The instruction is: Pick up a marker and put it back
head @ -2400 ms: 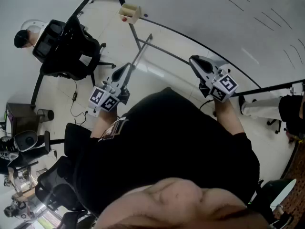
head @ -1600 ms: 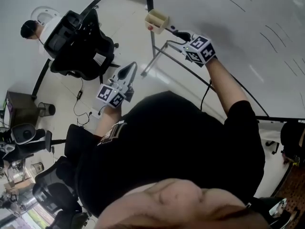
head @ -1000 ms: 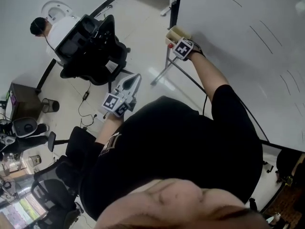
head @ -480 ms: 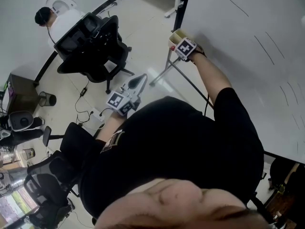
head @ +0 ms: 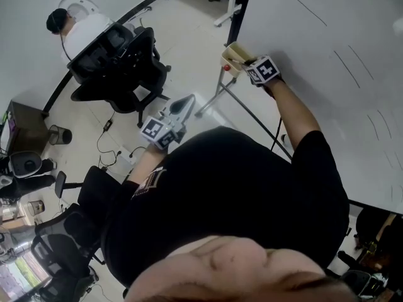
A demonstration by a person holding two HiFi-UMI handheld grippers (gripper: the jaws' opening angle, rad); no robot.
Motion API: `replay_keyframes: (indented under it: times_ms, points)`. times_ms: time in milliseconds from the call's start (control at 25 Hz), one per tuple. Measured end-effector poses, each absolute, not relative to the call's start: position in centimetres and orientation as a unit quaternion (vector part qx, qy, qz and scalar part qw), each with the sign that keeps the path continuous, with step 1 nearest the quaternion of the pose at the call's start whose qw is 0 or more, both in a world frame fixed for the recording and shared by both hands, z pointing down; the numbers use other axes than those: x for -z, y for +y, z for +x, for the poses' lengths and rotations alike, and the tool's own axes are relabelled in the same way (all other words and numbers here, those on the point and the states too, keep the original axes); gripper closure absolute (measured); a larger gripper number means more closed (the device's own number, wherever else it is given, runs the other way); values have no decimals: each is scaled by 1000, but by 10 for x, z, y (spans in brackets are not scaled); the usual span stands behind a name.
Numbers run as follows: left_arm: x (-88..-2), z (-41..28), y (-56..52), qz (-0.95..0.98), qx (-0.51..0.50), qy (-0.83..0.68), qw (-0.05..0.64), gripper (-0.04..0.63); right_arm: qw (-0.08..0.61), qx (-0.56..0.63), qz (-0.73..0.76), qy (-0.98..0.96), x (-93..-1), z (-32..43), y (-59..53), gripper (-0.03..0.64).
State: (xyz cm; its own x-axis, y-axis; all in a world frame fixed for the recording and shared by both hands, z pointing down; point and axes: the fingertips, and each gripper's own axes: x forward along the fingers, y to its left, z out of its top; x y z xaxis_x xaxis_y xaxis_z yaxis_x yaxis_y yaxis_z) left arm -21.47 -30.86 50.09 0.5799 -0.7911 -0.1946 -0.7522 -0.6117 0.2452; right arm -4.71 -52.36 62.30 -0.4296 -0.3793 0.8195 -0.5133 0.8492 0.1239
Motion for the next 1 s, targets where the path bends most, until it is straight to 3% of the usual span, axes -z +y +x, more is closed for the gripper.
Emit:
replay_keyframes:
  times_ms: [160,440,520,720,1000]
  points:
    - [-495,-212,-317,889,149,-429,66,603,364,-107,272,-884,-582,-42,-519,566]
    - [-456,-233,-325,879,182,-436,58,603,18,-135,214,-967,-425,-19,-440,566]
    - [-441,-243,-327,874,203,-436,64,603,-49,-140,205,-967,-399,-3,-422,566]
    - [-418,-243,-324,881,208,-420,59,603,-122,-138,191,-964,-370,21,-391,566]
    - [-408,-219,-314,901,186,-390,26,604,-118,-115,182,-969,-367,20,-371,566]
